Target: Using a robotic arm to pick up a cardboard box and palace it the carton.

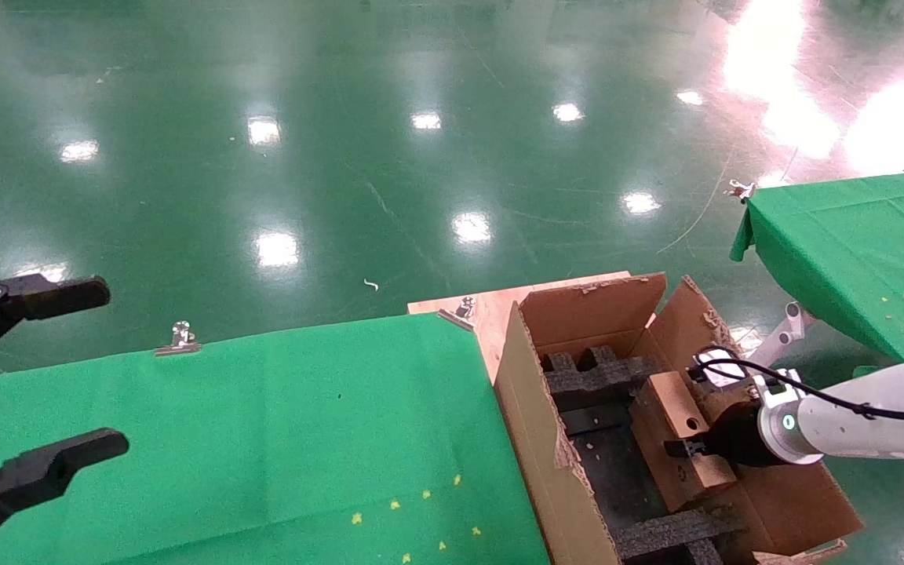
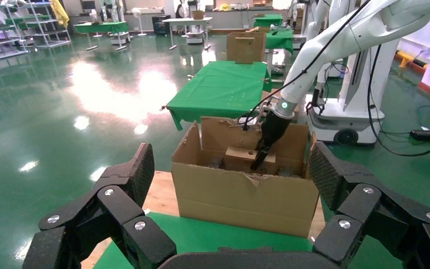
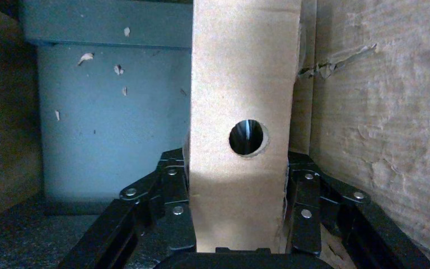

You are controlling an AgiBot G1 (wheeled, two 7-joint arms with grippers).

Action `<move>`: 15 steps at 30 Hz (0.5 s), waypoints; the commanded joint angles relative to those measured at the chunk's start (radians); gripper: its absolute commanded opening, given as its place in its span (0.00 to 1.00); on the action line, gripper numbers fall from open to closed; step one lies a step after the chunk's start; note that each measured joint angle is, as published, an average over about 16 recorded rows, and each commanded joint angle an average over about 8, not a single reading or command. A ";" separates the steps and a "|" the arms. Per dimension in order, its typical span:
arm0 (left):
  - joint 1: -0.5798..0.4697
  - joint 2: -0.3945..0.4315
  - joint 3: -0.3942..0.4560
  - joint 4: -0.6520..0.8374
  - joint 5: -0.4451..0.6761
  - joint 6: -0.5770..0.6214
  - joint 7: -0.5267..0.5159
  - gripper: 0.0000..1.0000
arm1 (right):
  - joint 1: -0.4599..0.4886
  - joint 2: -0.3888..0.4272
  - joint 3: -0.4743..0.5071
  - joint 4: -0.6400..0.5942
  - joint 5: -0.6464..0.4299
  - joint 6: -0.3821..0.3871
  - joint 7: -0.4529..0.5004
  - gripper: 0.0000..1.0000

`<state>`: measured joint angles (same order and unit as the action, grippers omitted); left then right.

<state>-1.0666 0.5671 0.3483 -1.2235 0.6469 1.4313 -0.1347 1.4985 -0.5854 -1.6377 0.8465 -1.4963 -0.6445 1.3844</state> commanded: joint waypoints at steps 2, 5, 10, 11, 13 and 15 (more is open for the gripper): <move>0.000 0.000 0.000 0.000 0.000 0.000 0.000 1.00 | 0.006 0.001 0.001 0.005 -0.001 -0.004 0.003 1.00; 0.000 0.000 0.000 0.000 0.000 0.000 0.000 1.00 | 0.018 0.006 0.003 0.016 -0.004 -0.008 0.006 1.00; 0.000 0.000 0.000 0.000 0.000 0.000 0.000 1.00 | 0.042 0.019 0.008 0.039 -0.016 -0.008 0.015 1.00; 0.000 0.000 0.000 0.000 0.000 0.000 0.000 1.00 | 0.047 0.022 0.009 0.044 -0.019 -0.006 0.018 1.00; 0.000 0.000 0.000 0.000 0.000 0.000 0.000 1.00 | 0.061 0.029 0.012 0.054 -0.027 -0.002 0.023 1.00; 0.000 0.000 0.000 0.000 0.000 0.000 0.000 1.00 | 0.078 0.037 0.017 0.067 -0.036 0.003 0.030 1.00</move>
<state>-1.0666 0.5671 0.3483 -1.2235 0.6469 1.4313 -0.1347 1.5831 -0.5486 -1.6173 0.9168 -1.5338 -0.6406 1.4136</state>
